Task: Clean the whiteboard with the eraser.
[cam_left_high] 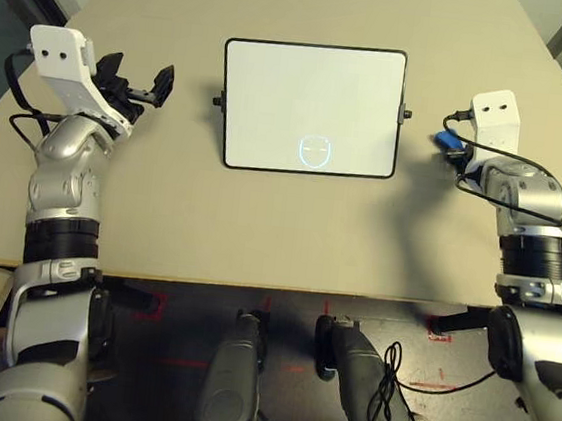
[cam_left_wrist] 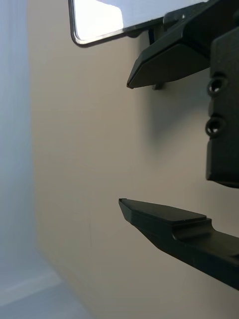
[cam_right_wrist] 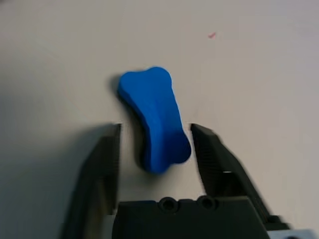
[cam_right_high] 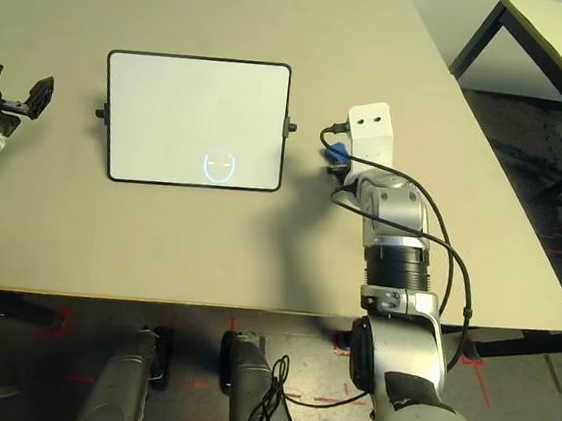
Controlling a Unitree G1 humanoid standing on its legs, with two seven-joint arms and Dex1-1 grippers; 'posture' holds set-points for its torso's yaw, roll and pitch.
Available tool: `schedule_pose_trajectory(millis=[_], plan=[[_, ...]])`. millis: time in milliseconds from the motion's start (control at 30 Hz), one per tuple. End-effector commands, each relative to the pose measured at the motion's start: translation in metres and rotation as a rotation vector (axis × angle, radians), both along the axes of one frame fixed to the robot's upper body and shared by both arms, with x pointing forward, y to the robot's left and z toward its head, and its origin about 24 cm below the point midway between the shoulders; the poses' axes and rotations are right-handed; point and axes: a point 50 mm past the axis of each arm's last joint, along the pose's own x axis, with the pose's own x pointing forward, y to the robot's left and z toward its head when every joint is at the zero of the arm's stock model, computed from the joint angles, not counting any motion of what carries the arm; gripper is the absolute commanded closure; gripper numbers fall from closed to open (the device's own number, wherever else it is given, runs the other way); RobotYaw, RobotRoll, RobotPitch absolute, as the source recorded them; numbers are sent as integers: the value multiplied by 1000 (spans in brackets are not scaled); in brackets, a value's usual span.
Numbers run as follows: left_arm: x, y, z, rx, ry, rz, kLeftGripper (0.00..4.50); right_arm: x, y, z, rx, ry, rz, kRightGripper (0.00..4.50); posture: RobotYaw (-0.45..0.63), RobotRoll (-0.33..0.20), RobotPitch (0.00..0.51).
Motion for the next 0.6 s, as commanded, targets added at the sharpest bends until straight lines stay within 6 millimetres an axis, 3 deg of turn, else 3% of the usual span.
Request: schedule_pose_trajectory(millis=[33,100,200,300,433,600], plan=[[2,-2,4,4,-1,-18,0,-5,-7,18,57,-47,-7,635,65,0,242],[4,-1,9,7,-21,-2,0,-7,-16,34,72,-123,-39,14,56,0,245],[5,5,17,21,-80,55,0,-8,-39,61,55,-362,-117,14,37,0,247],[6,12,15,11,-111,126,0,-11,-63,64,28,-522,-187,14,22,0,248],[6,23,-5,-19,-106,226,0,-21,-94,30,-15,-616,-299,14,20,0,237],[4,28,-33,-47,-40,270,0,-33,-108,-19,-8,-563,-372,14,9,0,224]])
